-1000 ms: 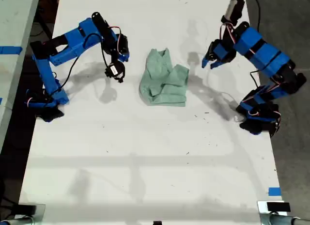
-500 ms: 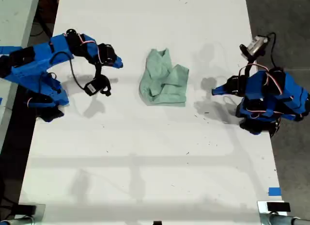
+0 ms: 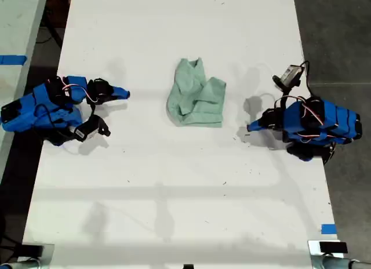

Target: Fold t shirt

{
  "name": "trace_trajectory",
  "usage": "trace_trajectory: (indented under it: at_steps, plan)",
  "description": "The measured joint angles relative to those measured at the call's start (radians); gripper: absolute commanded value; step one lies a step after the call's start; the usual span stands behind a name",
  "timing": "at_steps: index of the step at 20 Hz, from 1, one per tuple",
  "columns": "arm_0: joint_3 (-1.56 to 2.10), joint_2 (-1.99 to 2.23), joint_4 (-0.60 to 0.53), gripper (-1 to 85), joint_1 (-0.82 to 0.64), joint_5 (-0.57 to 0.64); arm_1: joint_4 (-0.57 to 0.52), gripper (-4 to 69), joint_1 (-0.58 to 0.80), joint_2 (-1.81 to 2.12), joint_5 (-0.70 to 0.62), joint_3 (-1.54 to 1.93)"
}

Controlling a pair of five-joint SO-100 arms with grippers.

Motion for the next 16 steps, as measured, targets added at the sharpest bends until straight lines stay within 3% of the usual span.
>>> trace_trajectory:
  at_steps: [4,6,8,12,16]
  plan:
    - [0.006,0.034,0.078,3.5,-0.031,-0.006,-0.005,7.6,0.002,0.002,0.054,0.078]
    - [0.006,0.034,0.107,4.1,-0.095,0.028,-0.003,17.6,0.002,0.002,0.054,0.080]
    - [0.006,0.034,0.112,4.1,-0.137,0.035,-0.003,18.4,-0.009,0.002,0.052,0.083]
    - [0.006,0.034,0.115,4.3,-0.184,0.044,-0.074,17.0,-0.021,-0.011,-0.120,0.161]
    - [0.006,0.034,0.115,4.3,-0.189,0.048,-0.083,13.0,-0.021,-0.008,-0.601,0.164]
